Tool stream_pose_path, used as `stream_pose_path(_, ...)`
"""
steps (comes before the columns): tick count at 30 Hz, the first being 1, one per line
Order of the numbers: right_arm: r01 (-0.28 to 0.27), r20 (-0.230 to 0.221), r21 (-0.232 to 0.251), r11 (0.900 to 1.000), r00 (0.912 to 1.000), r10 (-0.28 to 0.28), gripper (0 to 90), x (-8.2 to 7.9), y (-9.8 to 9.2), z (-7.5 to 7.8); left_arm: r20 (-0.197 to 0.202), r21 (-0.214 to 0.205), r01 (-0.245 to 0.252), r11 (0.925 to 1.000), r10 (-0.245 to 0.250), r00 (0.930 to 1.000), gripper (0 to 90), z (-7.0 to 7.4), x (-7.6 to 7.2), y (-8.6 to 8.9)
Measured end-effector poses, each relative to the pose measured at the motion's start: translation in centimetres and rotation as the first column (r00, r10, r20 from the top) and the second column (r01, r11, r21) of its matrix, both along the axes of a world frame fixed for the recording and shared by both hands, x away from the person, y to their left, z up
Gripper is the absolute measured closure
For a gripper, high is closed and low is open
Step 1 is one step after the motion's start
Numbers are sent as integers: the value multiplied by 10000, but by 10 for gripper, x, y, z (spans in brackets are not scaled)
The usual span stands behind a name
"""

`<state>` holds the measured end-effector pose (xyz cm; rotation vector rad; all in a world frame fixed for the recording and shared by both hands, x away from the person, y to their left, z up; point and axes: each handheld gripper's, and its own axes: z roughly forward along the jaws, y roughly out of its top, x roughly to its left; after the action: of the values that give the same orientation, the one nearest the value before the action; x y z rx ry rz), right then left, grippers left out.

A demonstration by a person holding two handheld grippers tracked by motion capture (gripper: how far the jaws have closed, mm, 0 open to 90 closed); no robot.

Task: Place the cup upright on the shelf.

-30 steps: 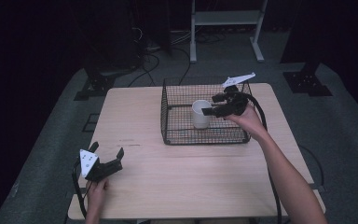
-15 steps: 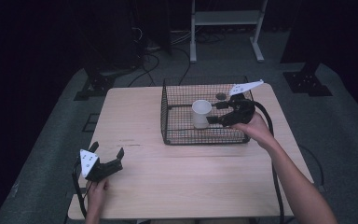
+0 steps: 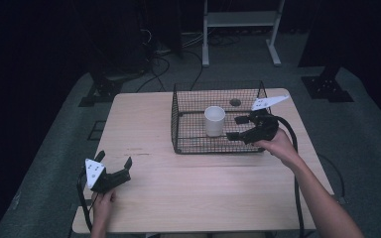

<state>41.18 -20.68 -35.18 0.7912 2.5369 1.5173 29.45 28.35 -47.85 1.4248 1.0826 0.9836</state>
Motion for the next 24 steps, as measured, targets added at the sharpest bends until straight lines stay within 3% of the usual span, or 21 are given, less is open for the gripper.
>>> stream_pose_path(24, 12, -180, 269, 9996, 9998, -8, 153, -29, -30, -20, 2, 55, -8, 10000, 8, 10000, 0, 0, 0, 0)
